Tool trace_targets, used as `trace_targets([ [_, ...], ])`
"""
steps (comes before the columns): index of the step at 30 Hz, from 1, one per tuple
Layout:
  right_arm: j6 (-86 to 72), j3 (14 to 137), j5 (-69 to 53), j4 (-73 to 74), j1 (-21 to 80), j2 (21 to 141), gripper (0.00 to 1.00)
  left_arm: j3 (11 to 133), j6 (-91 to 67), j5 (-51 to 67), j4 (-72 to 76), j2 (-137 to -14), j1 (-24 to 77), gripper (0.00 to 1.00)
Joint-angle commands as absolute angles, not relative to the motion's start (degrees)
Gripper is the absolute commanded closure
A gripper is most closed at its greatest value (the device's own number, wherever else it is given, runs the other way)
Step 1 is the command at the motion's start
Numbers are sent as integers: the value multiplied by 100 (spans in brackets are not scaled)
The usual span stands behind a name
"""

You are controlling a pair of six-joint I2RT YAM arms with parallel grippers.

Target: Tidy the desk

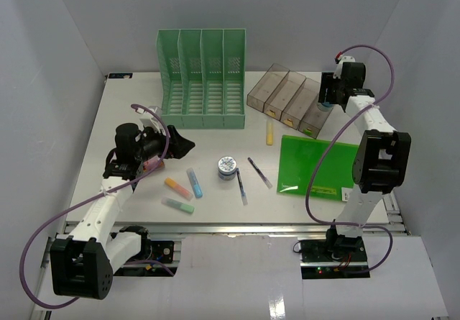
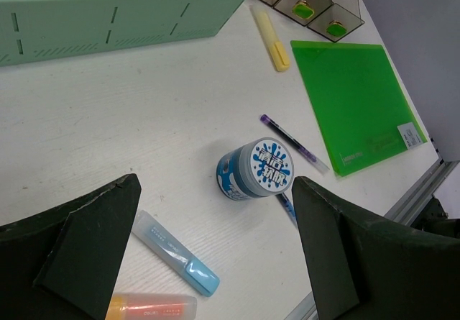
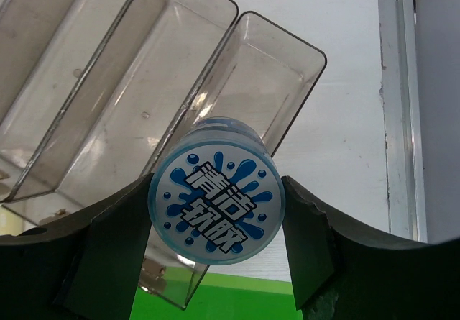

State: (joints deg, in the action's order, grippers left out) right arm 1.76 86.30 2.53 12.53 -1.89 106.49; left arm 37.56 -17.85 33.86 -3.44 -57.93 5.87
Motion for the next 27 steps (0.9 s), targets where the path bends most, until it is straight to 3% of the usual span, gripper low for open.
trace_targets([
  [1,202,9109,429,637,-211,10801,92,3948,-1758,3489,-325,-5810,624,2],
  [9,297,9235,211,527,-246,11182,92,3955,-1747,3530,-323,-5874,624,2],
  [14,391,9304,338,523,-246,11362,83,3959,-1771,3631,-294,-5951,646,2],
  [20,420,9316,195,527,-248,11408,32,3926,-1802,3674,-220,-6090,827,2],
  [24,454,9222,-6,539,-277,11208,9,3917,-1802,3657,-220,-6256,996,2],
  [27,469,8878,-500,539,-331,10822,2,3904,-1787,3565,-232,-6341,1233,2],
])
